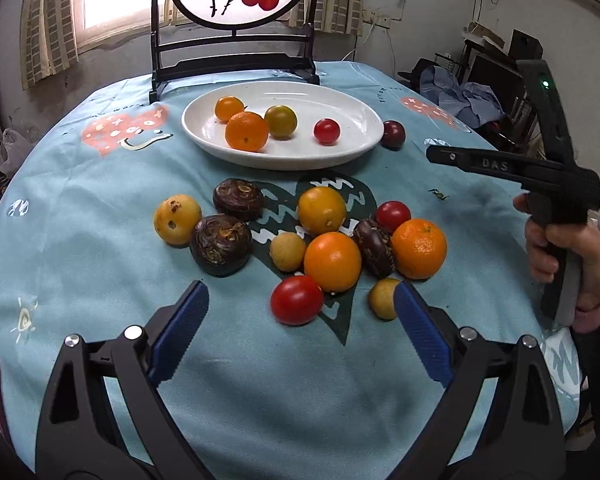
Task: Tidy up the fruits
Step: 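Grasp the large dark red plum with the right gripper while the left gripper grasps a red tomato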
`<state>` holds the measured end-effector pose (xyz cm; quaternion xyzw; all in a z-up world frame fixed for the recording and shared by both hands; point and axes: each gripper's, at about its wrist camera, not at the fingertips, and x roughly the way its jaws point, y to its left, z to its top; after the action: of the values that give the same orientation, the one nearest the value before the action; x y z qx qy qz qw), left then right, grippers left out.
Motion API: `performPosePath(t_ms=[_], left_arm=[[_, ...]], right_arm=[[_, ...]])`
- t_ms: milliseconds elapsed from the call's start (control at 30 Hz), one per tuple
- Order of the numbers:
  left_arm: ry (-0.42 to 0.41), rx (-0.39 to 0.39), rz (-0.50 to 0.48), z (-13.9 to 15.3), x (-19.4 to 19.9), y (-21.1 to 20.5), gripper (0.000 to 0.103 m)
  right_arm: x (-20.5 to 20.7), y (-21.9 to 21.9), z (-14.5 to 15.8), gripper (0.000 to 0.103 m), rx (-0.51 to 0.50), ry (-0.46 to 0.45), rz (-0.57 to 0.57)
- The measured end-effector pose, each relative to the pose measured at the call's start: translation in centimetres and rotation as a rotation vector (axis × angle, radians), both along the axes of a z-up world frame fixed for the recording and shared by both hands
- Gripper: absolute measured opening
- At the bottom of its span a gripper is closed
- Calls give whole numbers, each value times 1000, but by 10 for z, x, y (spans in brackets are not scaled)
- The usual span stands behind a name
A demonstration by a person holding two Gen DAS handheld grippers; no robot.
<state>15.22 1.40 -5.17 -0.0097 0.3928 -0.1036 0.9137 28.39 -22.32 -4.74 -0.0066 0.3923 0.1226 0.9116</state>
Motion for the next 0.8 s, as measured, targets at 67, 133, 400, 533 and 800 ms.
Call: performPosePath(t_ms=[67,133,400,533,800], left_arm=[[-1,0,14,0,1,3,95],[6,-19,17,-1,1,6,95],[32,-29,29,-4,5,10,95],[42,-37,33,-6,8,12,95],[70,-45,33,-10,13,14,95]], right_arm=[[20,0,-7,54,-27,20,11],[32,0,-11,54,-50,28,21],[66,14,-20,54,-105,29,68],[75,23,-22,51,-144,22,81],[72,10,-21,38,-100,53,37]])
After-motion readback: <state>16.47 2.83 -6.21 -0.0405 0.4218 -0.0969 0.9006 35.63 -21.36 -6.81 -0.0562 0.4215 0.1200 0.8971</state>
